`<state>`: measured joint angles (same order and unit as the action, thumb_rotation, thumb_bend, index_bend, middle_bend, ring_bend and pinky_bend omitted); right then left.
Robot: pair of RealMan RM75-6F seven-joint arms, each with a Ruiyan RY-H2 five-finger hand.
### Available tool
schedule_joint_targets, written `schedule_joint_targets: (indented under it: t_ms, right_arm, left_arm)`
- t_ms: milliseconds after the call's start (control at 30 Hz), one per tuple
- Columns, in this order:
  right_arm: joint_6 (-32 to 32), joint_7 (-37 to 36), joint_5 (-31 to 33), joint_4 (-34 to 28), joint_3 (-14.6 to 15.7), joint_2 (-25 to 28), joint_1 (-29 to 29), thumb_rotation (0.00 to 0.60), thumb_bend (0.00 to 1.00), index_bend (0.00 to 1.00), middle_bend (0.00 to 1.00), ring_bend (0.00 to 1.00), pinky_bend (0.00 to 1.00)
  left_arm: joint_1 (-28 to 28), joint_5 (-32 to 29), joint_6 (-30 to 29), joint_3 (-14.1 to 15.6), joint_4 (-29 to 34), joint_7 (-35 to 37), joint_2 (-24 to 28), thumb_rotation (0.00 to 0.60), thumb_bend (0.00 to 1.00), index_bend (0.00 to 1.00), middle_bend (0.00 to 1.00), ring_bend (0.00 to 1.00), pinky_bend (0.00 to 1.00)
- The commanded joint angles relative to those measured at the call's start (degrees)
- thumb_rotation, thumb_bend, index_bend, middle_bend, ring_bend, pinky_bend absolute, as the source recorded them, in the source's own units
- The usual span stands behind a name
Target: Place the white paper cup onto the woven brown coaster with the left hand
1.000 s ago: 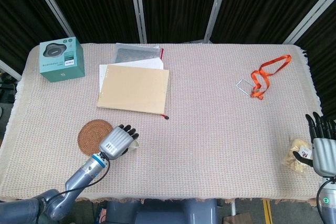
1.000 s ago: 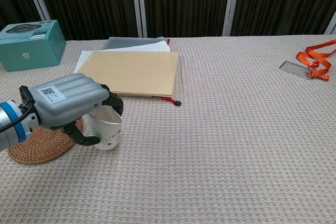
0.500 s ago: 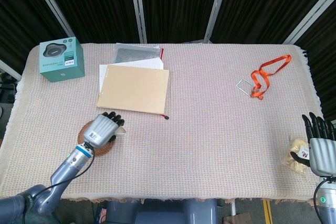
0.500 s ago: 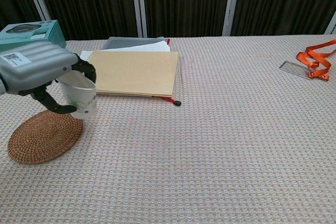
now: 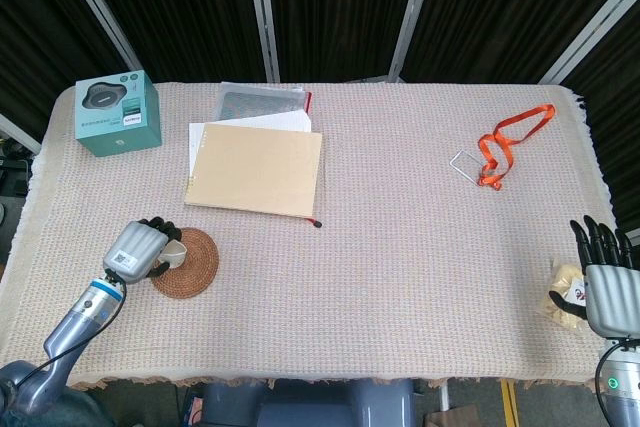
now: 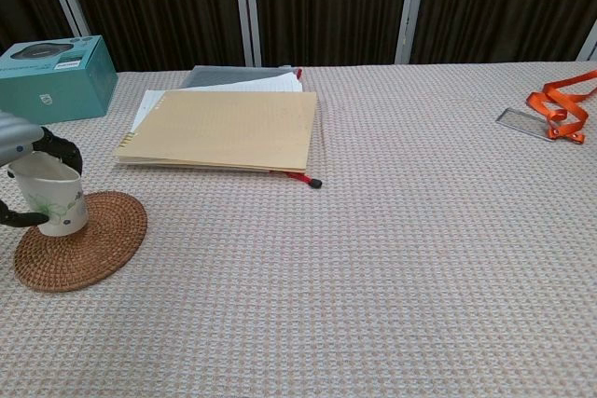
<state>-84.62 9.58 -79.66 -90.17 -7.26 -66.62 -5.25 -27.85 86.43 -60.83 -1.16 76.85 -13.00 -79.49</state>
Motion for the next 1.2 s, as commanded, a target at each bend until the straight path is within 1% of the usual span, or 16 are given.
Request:
schedule_joint_targets:
  t_ms: [33, 133, 367, 433, 500, 533, 567, 600, 633, 667, 733, 833, 933, 1067, 1133, 1200]
  right_arm:
    - [0.0, -0.1, 0.0, -0.1, 0.0, 0.1, 0.1, 0.6, 0.0, 0.0, 0.0, 0.0, 0.0]
    - [-0.2, -0.3, 0.0, -0.1, 0.0, 0.2, 0.1, 0.6, 0.0, 0.0, 0.0, 0.0, 0.0]
    - [-0.2, -1.0, 0.2, 0.0, -0.1, 0.5, 0.2, 0.6, 0.0, 0.0, 0.0, 0.0, 0.0]
    - [-0.1, -1.1, 0.3, 0.0, -0.2, 0.6, 0.2, 0.6, 0.0, 0.0, 0.0, 0.0, 0.0]
    - [-0.2, -1.2, 0.3, 0.0, -0.2, 0.6, 0.2, 0.6, 0.0, 0.0, 0.0, 0.0, 0.0]
    - [-0.2, -1.2, 0.3, -0.1, -0.2, 0.6, 0.2, 0.6, 0.0, 0.0, 0.0, 0.0, 0.0]
    - [-0.3, -1.2, 0.3, -0.1, -0.2, 0.7, 0.2, 0.6, 0.0, 0.0, 0.0, 0.0, 0.0]
    - [-0.3, -1.2, 0.3, -0.2, -0.2, 0.7, 0.2, 0.6, 0.0, 0.0, 0.0, 0.0, 0.0]
    - [-0.2, -1.2, 0.3, -0.1, -0.2, 0.7, 0.3, 0.6, 0.0, 0.0, 0.0, 0.0, 0.0]
    - [-0.2, -1.2, 0.3, -0.2, -0.2, 0.7, 0.2, 0.6, 0.0, 0.0, 0.0, 0.0, 0.0]
    - [-0.2, -1.3, 0.3, -0.3, -0.2, 0.7, 0.2, 0.6, 0.0, 0.0, 0.0, 0.0, 0.0]
    - [-0.2, -1.5, 0.1, -0.5, -0.1, 0.8, 0.2, 0.6, 0.0, 0.0, 0.0, 0.0, 0.0]
    - [-0.4, -1.6, -0.3, -0.8, 0.0, 1.0, 0.3, 0.6, 0.0, 0.0, 0.0, 0.0, 0.0]
    - [-0.5, -2.2, -0.8, -1.3, 0.2, 1.4, 0.3, 0.6, 0.0, 0.0, 0.0, 0.0, 0.0]
    - [-0.4, -2.7, -1.2, -1.6, 0.4, 1.6, 0.4, 0.6, 0.0, 0.0, 0.0, 0.0, 0.0]
    - [-0.3, -2.9, -1.4, -1.7, 0.5, 1.7, 0.3, 0.6, 0.0, 0.0, 0.0, 0.0, 0.0]
  left_arm:
    - [0.6, 1.4, -0.9, 1.3, -3.1, 2.3, -1.6, 0.6, 0.29, 0.42, 0.38, 0.32, 0.51]
    - [0.5, 1.6, -0.7, 1.6, -4.2, 3.7, -2.5, 0.6, 0.28, 0.42, 0.37, 0.32, 0.51]
    - [0.2, 3.7, -3.3, 1.7, -5.7, 4.8, -4.1, 0.6, 0.26, 0.42, 0.36, 0.32, 0.51]
    - [0.1, 4.1, -3.6, 1.8, -5.9, 4.7, -4.4, 0.6, 0.24, 0.4, 0.34, 0.3, 0.5]
    - [0.1, 4.4, -3.7, 2.0, -6.0, 4.4, -4.6, 0.6, 0.17, 0.34, 0.24, 0.23, 0.45]
    - [0.0, 4.4, -3.7, 2.2, -6.1, 4.1, -4.7, 0.6, 0.11, 0.27, 0.15, 0.15, 0.39]
    - [0.1, 4.3, -3.5, 2.3, -6.1, 3.6, -4.7, 0.6, 0.05, 0.16, 0.07, 0.08, 0.31]
    - [0.1, 4.1, -3.3, 2.4, -6.0, 3.3, -4.6, 0.6, 0.02, 0.1, 0.03, 0.04, 0.25]
    - [0.2, 3.8, -2.8, 2.5, -5.5, 2.9, -4.3, 0.6, 0.0, 0.03, 0.0, 0.0, 0.18]
    - [0.3, 3.3, -2.6, 2.5, -4.5, 2.5, -3.8, 0.6, 0.0, 0.0, 0.0, 0.0, 0.12]
    - [0.5, 2.7, -2.5, 2.5, -2.8, 2.1, -2.6, 0.6, 0.0, 0.0, 0.0, 0.0, 0.06]
    - [1.3, 1.9, -4.6, 1.7, 1.3, -0.1, 0.5, 0.6, 0.0, 0.0, 0.0, 0.0, 0.02]
    - [2.7, 1.6, -8.5, 0.5, 5.7, -1.6, 3.8, 0.6, 0.0, 0.0, 0.0, 0.0, 0.0]
    - [6.0, 1.3, -15.9, -1.0, 11.7, -1.7, 8.3, 0.6, 0.0, 0.0, 0.0, 0.0, 0.0]
    - [9.2, 0.2, -20.3, -1.1, 16.1, -1.8, 11.5, 0.6, 0.0, 0.0, 0.0, 0.0, 0.0]
    - [11.1, -0.7, -22.4, -1.0, 18.2, -2.0, 12.9, 0.6, 0.0, 0.0, 0.0, 0.0, 0.0]
